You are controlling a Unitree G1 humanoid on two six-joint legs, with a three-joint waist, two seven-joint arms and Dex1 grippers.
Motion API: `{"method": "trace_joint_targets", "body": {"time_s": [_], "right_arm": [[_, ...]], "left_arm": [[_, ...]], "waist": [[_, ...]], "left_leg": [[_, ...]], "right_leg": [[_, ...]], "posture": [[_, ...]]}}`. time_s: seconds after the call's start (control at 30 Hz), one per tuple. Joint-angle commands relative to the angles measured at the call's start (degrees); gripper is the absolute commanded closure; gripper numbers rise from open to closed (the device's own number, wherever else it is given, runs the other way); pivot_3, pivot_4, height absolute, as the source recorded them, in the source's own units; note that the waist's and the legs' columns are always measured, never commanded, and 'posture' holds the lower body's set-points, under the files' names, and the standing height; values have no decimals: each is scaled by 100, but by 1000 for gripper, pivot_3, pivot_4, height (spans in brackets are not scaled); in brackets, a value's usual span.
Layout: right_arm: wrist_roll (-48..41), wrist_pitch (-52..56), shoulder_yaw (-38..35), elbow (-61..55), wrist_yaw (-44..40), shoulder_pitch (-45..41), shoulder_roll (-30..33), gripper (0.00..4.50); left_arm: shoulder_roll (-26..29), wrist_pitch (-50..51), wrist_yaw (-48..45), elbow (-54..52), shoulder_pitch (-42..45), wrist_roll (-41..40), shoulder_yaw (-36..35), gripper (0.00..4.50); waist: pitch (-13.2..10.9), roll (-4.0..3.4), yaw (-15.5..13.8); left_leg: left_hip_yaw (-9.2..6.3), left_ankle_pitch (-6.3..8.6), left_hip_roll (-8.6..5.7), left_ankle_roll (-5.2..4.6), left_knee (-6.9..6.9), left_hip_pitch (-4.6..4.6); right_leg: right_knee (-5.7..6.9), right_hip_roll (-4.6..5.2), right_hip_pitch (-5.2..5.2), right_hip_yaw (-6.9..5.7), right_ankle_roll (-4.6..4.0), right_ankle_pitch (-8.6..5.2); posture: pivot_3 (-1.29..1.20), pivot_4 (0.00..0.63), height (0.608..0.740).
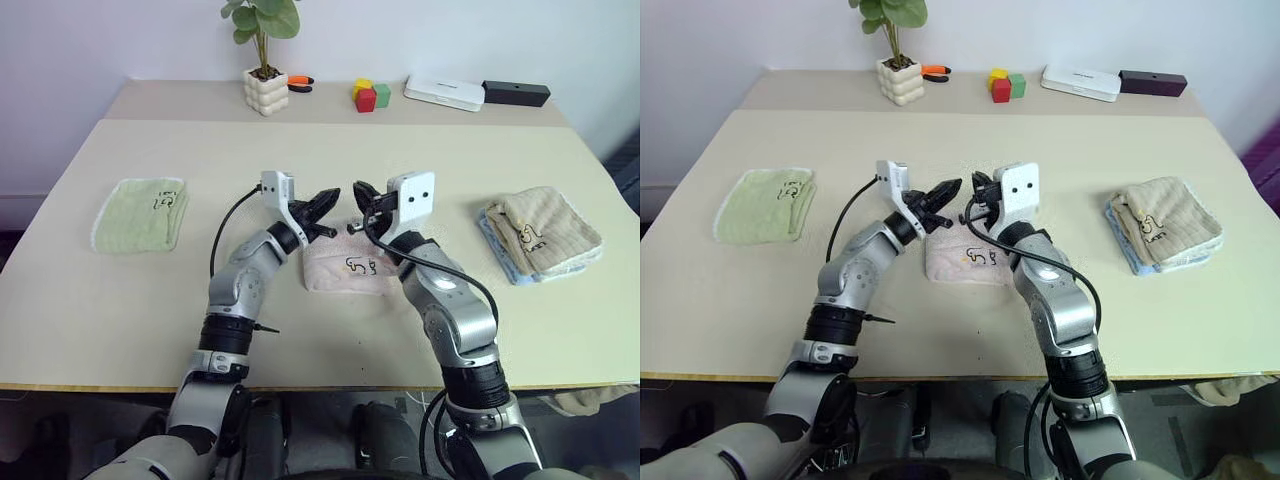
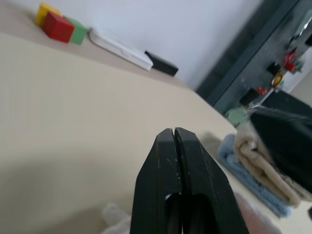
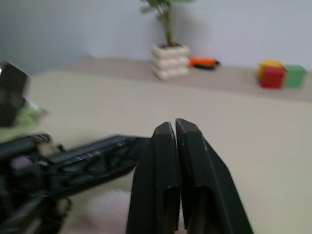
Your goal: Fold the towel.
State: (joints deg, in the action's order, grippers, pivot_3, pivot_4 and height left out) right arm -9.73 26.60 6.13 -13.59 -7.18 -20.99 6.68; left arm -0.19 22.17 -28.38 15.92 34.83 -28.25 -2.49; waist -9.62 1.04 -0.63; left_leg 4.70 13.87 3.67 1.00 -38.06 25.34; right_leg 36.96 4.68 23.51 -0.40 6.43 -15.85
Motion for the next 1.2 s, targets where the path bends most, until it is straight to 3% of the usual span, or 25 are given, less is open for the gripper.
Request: {"method": "trace_joint_targets", "body": {"time_s": [0.03, 0.17, 0.5, 0.8, 0.97, 1.07, 1.2], "right_arm": [[277, 328, 4, 93, 175, 281, 93, 4464], [571, 385, 226, 38, 136, 537, 204, 4464], [743, 866, -158, -98, 434, 1021, 217, 4464], [835, 848, -498, -102, 647, 877, 212, 4464], [821, 775, -570, -47, 575, 699, 188, 4464], [850, 696, -637, 2, 531, 571, 272, 4500], [772, 278, -844, 182, 260, 304, 553, 4500]], "left_arm": [[-61, 88, 57, -163, -142, 198, 241, 4488], [-16, 186, 18, -148, -242, 482, 548, 4488], [232, -142, 131, 93, -310, 963, 517, 4488], [392, -169, 87, 102, -329, 863, 253, 4488], [583, 232, -318, -416, -449, 487, 136, 4488], [775, 811, -624, -1018, -452, -169, -129, 3681], [1085, 1492, -639, -1367, -317, -812, -593, 1715]], "waist": [[0, 0, 7], [0, 0, 22], [3, 0, -5], [4, 1, 4], [3, 0, 42], [2, 1, 57], [2, 0, 51]], "left_leg": [[0, 0, 0, 0, 1, -1], [0, 0, 1, 0, 2, 0], [-4, 0, 1, 0, 2, -5], [-4, 0, 0, 0, 0, -5], [-4, 0, 2, 0, 4, -4], [-3, 0, 4, 0, 6, -2], [-3, 0, 3, 1, 3, -1]], "right_leg": [[0, 0, 0, 0, 0, 0], [3, -1, 5, 0, 0, 0], [3, -1, -3, 0, -2, -1], [4, 0, -3, 0, -2, -1], [6, -2, 2, 0, -1, -1], [6, -3, 6, 0, -1, -1], [7, -1, 4, 0, -1, -1]], "posture": [[0, 150, 735], [0, 150, 735], [0, 150, 735], [0, 150, 735], [0, 150, 735], [0, 150, 735], [0, 150, 735]]}}
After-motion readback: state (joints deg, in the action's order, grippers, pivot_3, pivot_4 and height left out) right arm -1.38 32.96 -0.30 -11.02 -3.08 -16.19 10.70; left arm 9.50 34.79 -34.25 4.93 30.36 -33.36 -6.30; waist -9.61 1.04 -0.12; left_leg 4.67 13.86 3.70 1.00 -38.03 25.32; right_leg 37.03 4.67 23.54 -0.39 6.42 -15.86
